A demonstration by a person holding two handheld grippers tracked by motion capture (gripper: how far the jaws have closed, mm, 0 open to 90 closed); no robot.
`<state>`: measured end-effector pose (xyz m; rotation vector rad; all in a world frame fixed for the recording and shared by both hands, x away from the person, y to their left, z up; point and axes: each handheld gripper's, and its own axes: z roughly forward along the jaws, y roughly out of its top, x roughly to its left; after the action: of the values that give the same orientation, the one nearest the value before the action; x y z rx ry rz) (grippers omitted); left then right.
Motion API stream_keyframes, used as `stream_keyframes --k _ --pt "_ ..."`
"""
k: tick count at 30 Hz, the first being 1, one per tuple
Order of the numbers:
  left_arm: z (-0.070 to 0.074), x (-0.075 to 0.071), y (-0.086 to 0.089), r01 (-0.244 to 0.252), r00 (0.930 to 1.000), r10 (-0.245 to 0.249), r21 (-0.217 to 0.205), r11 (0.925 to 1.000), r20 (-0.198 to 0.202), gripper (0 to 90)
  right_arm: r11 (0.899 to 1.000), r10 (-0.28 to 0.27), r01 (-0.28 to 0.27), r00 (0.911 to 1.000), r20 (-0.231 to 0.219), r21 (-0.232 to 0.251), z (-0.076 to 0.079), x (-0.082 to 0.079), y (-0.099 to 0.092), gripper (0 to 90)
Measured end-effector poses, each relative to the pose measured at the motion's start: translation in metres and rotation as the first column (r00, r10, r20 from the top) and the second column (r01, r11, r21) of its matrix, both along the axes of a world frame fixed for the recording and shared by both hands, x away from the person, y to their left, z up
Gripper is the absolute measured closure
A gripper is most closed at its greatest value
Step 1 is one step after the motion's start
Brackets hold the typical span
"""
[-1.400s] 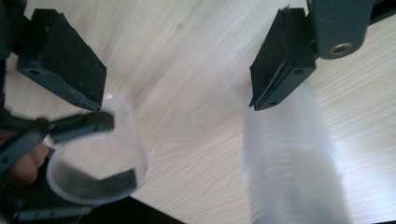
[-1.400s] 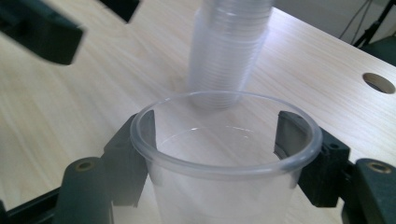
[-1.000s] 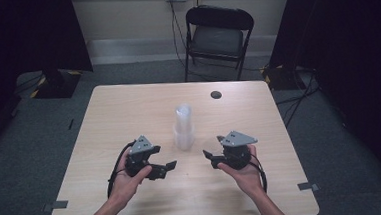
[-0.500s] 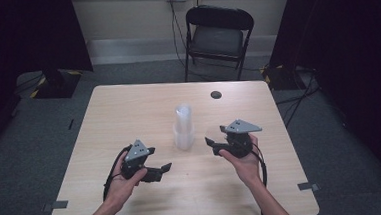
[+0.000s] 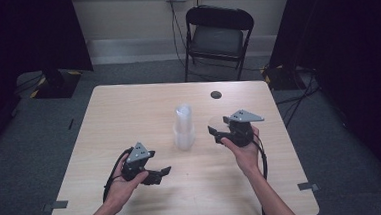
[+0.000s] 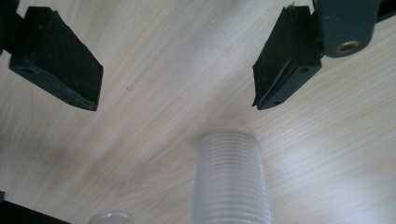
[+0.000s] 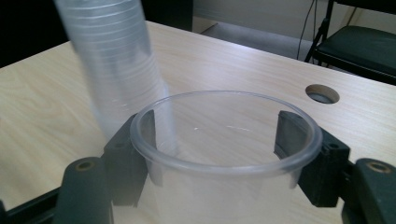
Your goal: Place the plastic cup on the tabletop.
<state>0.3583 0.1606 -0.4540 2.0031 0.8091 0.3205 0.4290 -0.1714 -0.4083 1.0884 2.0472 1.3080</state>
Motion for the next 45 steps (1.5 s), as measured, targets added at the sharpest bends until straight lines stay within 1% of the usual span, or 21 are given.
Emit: stream_keyframes --k 3,4,5,6,9,10,12,14,15,17,20,22,23,27,30,32,34,35,37,38,45 --pt "-0.002 -0.001 -0.001 0.017 0.9996 -0.017 -0.015 0.9997 -0.021 15.8 1.0 -0.013 0.013 0.9999 0.0 0.003 -0.001 0.007 0.0 29.3" --pt "-0.001 0.0 -0.001 0.03 0.9994 -0.03 -0.009 0.9995 -0.014 15.8 1.0 -0.017 0.017 0.9999 0.001 0.002 -0.001 0.01 0.0 29.3" --pt "-0.001 -0.001 -0.001 0.039 0.9991 -0.039 -0.018 0.9991 -0.015 15.8 1.0 -0.02 0.02 0.9998 -0.002 0.003 -0.002 0.013 0.0 29.2" --pt "-0.001 -0.001 -0.001 0.046 0.9989 -0.046 -0.017 0.9988 -0.013 15.7 1.0 -0.024 0.024 0.9997 -0.004 0.007 -0.003 0.015 0.001 29.2" --pt "-0.003 -0.003 -0.002 0.037 0.9992 -0.037 0.006 0.9993 -0.012 15.8 0.999 -0.037 0.037 0.9993 -0.01 0.006 -0.007 0.024 0.003 28.9" --pt "-0.004 -0.005 -0.002 0.036 0.9989 -0.037 -0.002 0.9993 -0.028 15.8 0.999 -0.037 0.038 0.9992 -0.014 0.003 -0.008 0.026 0.003 28.9" --pt "-0.004 -0.006 -0.001 0.037 0.9989 -0.036 0.012 0.9993 -0.03 15.8 0.999 -0.051 0.051 0.9985 -0.02 -0.005 -0.011 0.031 0.004 28.6" --pt "-0.004 -0.006 0.0 0.029 0.9991 -0.029 0.004 0.9996 -0.032 15.9 0.997 -0.073 0.073 0.9971 -0.02 -0.008 -0.013 0.035 0.005 28.4" --pt "-0.003 -0.006 0.0 0.029 0.9992 -0.028 0.006 0.9996 -0.027 15.9 0.997 -0.073 0.073 0.9969 -0.028 0.001 -0.014 0.038 0.005 28.4" --pt "-0.003 -0.006 0.001 0.026 0.9994 -0.026 0.006 0.9996 -0.022 15.9 0.996 -0.085 0.085 0.9961 -0.026 0.0 -0.016 0.042 0.006 28.3" --pt "-0.003 -0.006 0.002 0.007 1.0 -0.007 0.005 1.0 -0.007 16.9 0.996 -0.088 0.088 0.9957 -0.028 0.003 -0.018 0.049 0.008 27.8" --pt "-0.003 -0.005 0.002 0.004 0.9998 -0.004 0.004 1.0 -0.018 17.1 0.995 -0.098 0.098 0.9945 -0.036 0.006 -0.019 0.053 0.01 27.3" --pt "-0.004 -0.005 0.003 -0.001 0.9999 0.001 0.004 1.0 -0.014 17.3 0.995 -0.1 0.101 0.9943 -0.037 0.012 -0.02 0.055 0.01 27.3" --pt "-0.005 -0.004 0.003 -0.003 0.9996 0.003 -0.001 1.0 -0.028 17.8 0.994 -0.106 0.106 0.9928 -0.055 0.007 -0.027 0.062 0.01 27.0" --pt "-0.005 -0.004 0.003 -0.005 0.9997 0.005 0.001 1.0 -0.026 18.2 0.994 -0.108 0.108 0.9909 -0.08 0.005 -0.034 0.066 0.01 27.1" --pt "-0.005 -0.004 0.003 -0.004 0.9995 0.004 0.009 0.9999 -0.031 18.4 0.995 -0.096 0.097 0.992 -0.081 -0.001 -0.038 0.067 0.013 27.0" --pt "-0.005 -0.004 0.003 -0.005 0.9997 0.005 0.014 0.9999 -0.025 18.5 0.996 -0.093 0.093 0.9921 -0.085 -0.004 -0.04 0.068 0.015 26.8" --pt "-0.005 -0.004 0.003 -0.004 0.9997 0.005 0.015 0.9999 -0.026 18.5 0.996 -0.094 0.094 0.9917 -0.088 0.003 -0.04 0.068 0.016 26.7" --pt "-0.006 -0.004 0.002 -0.005 0.9993 0.006 0.012 0.9999 -0.037 18.5 0.996 -0.092 0.093 0.9917 -0.09 -0.003 -0.042 0.069 0.017 26.7" --pt "-0.006 -0.004 0.003 -0.005 0.9995 0.005 0.019 0.9998 -0.03 18.5 0.996 -0.094 0.094 0.9916 -0.089 -0.004 -0.042 0.069 0.017 26.6" --pt "-0.008 -0.004 0.002 -0.008 0.9993 0.008 0.018 0.9998 -0.035 18.6 0.996 -0.093 0.093 0.9916 -0.09 0.0 -0.048 0.067 0.014 26.3"
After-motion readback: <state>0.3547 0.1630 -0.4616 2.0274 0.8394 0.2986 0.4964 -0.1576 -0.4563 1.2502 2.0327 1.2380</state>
